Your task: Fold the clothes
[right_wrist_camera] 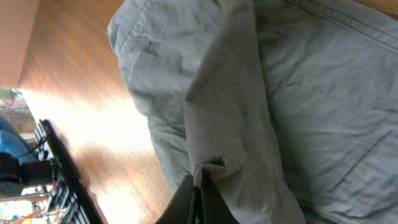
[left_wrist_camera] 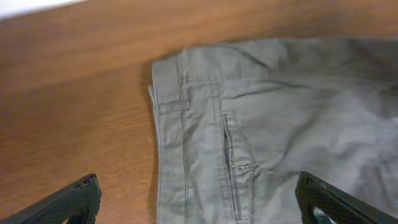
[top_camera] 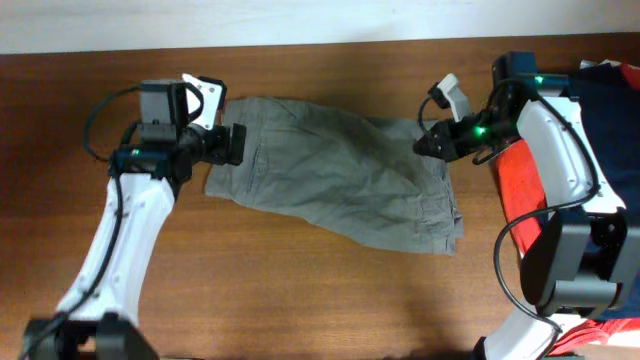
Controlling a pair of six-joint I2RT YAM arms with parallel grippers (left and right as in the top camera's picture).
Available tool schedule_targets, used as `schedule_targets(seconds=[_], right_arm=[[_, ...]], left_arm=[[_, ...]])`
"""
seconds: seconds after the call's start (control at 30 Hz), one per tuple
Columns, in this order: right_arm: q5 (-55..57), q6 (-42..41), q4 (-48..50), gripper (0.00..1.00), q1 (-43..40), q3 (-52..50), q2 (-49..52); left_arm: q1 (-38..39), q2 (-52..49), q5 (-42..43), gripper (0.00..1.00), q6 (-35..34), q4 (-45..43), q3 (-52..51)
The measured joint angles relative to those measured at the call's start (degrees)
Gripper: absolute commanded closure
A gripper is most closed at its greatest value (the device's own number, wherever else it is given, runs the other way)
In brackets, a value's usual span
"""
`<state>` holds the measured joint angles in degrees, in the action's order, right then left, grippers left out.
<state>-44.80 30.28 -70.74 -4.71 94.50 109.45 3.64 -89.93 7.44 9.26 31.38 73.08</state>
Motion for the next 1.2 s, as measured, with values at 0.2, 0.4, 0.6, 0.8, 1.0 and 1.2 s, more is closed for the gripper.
schedule_targets(seconds=[0.2, 0.4, 0.6, 0.8, 1.0, 1.2], right_arm=[[-5.0, 20.1, -16.7, 0.96, 1.3, 0.0, -0.7], [-7.6, 38.8, -26.4, 0.96, 4.3, 0.2, -1.4], [-6.2, 40.6, -26.3, 0.96, 10.0, 0.2, -1.4], [-5.8, 38.5, -26.3, 0.96, 18.2, 0.1, -1.9], [-4.0, 36.2, -26.4, 0.96, 28.6, 0.1, -7.0], [-2.6, 34.9, -26.3, 0.96, 32.3, 0.1, -7.0]], left_arm=[[-10.2, -6.3, 13.5, 0.0, -2.4, -2.5, 0.1], [-11.6, -6.4, 17.3, 0.0, -2.9, -2.4, 0.1], [-11.6, -16.3, 21.5, 0.01, -14.4, -8.1, 0.1], [-9.0, -18.1, 23.3, 0.0, -29.3, -12.3, 2.7], [-6.3, -18.1, 21.2, 0.0, -33.2, -8.3, 5.6], [-7.3, -19.2, 14.8, 0.0, -35.9, -10.8, 5.6]])
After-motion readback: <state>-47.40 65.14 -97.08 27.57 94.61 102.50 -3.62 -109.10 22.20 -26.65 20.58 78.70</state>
